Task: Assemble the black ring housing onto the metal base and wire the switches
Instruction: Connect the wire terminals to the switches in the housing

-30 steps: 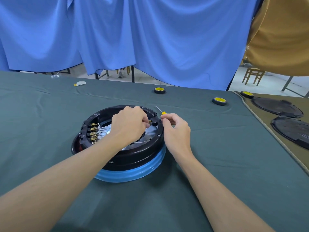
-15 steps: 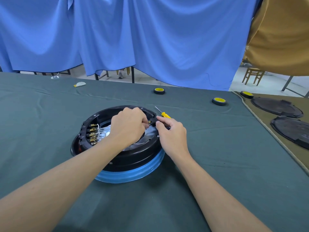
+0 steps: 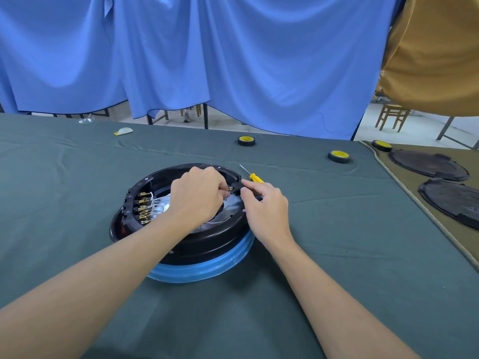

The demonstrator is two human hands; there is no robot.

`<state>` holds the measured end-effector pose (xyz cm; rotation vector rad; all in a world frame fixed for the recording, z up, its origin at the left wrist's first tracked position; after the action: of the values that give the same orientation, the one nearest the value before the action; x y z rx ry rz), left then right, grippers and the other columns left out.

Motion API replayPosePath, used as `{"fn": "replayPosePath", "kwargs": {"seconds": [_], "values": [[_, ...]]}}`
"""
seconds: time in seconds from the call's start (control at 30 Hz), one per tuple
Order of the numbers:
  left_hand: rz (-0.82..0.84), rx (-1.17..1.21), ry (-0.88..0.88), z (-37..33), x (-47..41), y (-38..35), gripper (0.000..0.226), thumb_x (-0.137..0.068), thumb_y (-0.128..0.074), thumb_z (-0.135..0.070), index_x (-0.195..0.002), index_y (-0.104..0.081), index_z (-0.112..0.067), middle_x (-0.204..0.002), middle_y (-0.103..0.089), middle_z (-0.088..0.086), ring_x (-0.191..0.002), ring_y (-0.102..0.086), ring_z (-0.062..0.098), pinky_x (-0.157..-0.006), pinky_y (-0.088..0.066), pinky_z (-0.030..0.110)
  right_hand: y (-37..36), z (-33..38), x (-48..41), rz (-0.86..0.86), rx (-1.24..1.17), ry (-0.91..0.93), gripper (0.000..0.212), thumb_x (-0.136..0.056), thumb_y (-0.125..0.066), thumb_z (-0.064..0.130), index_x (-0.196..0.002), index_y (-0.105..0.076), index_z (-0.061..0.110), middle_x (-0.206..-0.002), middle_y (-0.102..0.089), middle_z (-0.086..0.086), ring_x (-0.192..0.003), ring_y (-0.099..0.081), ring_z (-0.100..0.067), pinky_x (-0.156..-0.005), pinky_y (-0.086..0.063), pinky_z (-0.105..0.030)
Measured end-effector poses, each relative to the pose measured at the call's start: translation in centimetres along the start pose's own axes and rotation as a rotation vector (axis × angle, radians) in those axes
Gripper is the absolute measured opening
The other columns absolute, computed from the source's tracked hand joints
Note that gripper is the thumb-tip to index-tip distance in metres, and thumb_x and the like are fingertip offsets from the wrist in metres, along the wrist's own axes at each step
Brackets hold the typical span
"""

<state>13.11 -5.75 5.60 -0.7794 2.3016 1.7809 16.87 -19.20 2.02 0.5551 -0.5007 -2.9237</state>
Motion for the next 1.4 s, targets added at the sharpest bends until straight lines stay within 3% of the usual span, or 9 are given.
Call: {"fn": "replayPosePath", "kwargs": {"seconds": [0.33, 0.4, 0.47, 0.6, 0.87, 0.97, 1.13, 1.27, 1.4], "values": [[0.058, 0.030, -0.033, -0.48, -0.18, -0.07, 0.007, -0.088, -0.069, -0.032, -0.089, -0.076, -0.030, -0.091, -0.072, 0.002, -0.095, -0.062, 0.028, -0.072, -0.046, 0.033, -0.14, 0.05, 0.10, 0.000, -0.010, 0.001, 0.029, -0.094, -0.052, 0.019, -0.117, -0.070, 0.019, -0.111, -0.065, 0.004, -0.117, -0.053, -0.026, -0.102, -0.040, -0.042], [0.068, 0.064, -0.057, -0.55, -0.06, -0.08, 0.005, -0.087, -0.070, -0.023, -0.085, -0.067, -0.027, -0.090, -0.072, 0.003, -0.094, -0.062, 0.028, -0.077, -0.050, 0.037, -0.06, 0.07, 0.09, 0.002, 0.000, 0.005, 0.029, -0.094, -0.052, 0.019, -0.117, -0.070, 0.019, -0.108, -0.065, 0.006, -0.118, -0.053, -0.025, -0.102, -0.041, -0.042], [0.063, 0.110, -0.106, -0.62, 0.20, 0.00, 0.022, -0.084, -0.069, -0.010, -0.084, -0.053, -0.025, -0.084, -0.071, -0.002, -0.089, -0.061, 0.024, -0.077, -0.049, 0.039, 0.03, 0.13, 0.09, 0.003, 0.003, 0.006, 0.029, -0.094, -0.052, 0.019, -0.116, -0.070, 0.020, -0.106, -0.063, 0.008, -0.117, -0.052, -0.024, -0.101, -0.041, -0.041], [0.052, 0.158, -0.156, -0.54, 0.50, 0.10, 0.029, -0.079, -0.067, -0.001, -0.084, -0.046, -0.020, -0.077, -0.068, -0.002, -0.081, -0.061, 0.024, -0.073, -0.050, 0.041, 0.12, 0.26, 0.13, 0.008, 0.005, 0.005, 0.029, -0.094, -0.052, 0.019, -0.116, -0.070, 0.021, -0.100, -0.059, 0.012, -0.117, -0.051, -0.021, -0.102, -0.040, -0.041], [0.056, 0.174, -0.156, -0.88, 0.27, 0.00, 0.045, -0.083, -0.062, 0.002, -0.065, -0.030, -0.023, -0.077, -0.065, 0.009, -0.080, -0.050, 0.029, -0.064, -0.021, 0.033, -0.08, 0.35, 0.24, 0.008, -0.002, 0.016, 0.030, -0.094, -0.051, 0.016, -0.117, -0.069, 0.018, -0.105, -0.058, 0.012, -0.118, -0.050, -0.016, -0.101, -0.039, -0.032], [0.043, 0.181, -0.142, -0.90, 0.14, -0.10, 0.048, -0.083, -0.063, 0.001, -0.064, -0.028, -0.025, -0.077, -0.064, 0.010, -0.080, -0.047, 0.028, -0.064, -0.022, 0.034, -0.22, 0.26, 0.21, -0.001, -0.007, 0.009, 0.030, -0.094, -0.051, 0.017, -0.117, -0.069, 0.018, -0.106, -0.058, 0.012, -0.118, -0.050, -0.015, -0.097, -0.039, -0.028], [0.030, 0.194, -0.116, -0.61, 0.00, -0.10, 0.046, -0.082, -0.067, -0.003, -0.064, -0.032, -0.025, -0.067, -0.053, 0.000, -0.077, -0.042, 0.024, -0.057, -0.024, 0.031, -0.29, 0.15, 0.42, -0.009, -0.030, -0.023, 0.030, -0.094, -0.051, 0.020, -0.118, -0.068, 0.022, -0.108, -0.058, 0.013, -0.116, -0.053, -0.018, -0.098, -0.043, -0.038], [0.021, 0.111, -0.130, -0.51, 0.28, -0.04, 0.024, -0.084, -0.072, -0.014, -0.078, -0.049, -0.018, -0.082, -0.064, 0.004, -0.087, -0.053, 0.027, -0.069, -0.041, 0.037, -0.16, -0.04, 0.59, -0.011, 0.008, -0.029, 0.031, -0.095, -0.049, 0.024, -0.120, -0.067, 0.027, -0.116, -0.061, 0.010, -0.114, -0.053, -0.017, -0.095, -0.045, -0.041], [-0.014, -0.101, -0.138, -0.27, 0.50, 0.67, 0.013, -0.084, -0.075, -0.036, -0.092, -0.072, -0.026, -0.100, -0.056, -0.003, -0.105, -0.049, 0.020, -0.068, -0.034, 0.032, -0.15, -0.06, 0.69, -0.020, 0.002, -0.036, 0.031, -0.095, -0.049, 0.024, -0.120, -0.067, 0.027, -0.116, -0.062, 0.009, -0.113, -0.053, -0.018, -0.093, -0.044, -0.036]]}}
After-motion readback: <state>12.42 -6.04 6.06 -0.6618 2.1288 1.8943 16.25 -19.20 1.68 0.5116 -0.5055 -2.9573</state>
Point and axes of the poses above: each hand's wrist, its own x-axis away from the middle knuckle, its own y-axis out of the back of the hand, z = x × y, the point moved 4 cm from there along -x, towards the middle knuckle
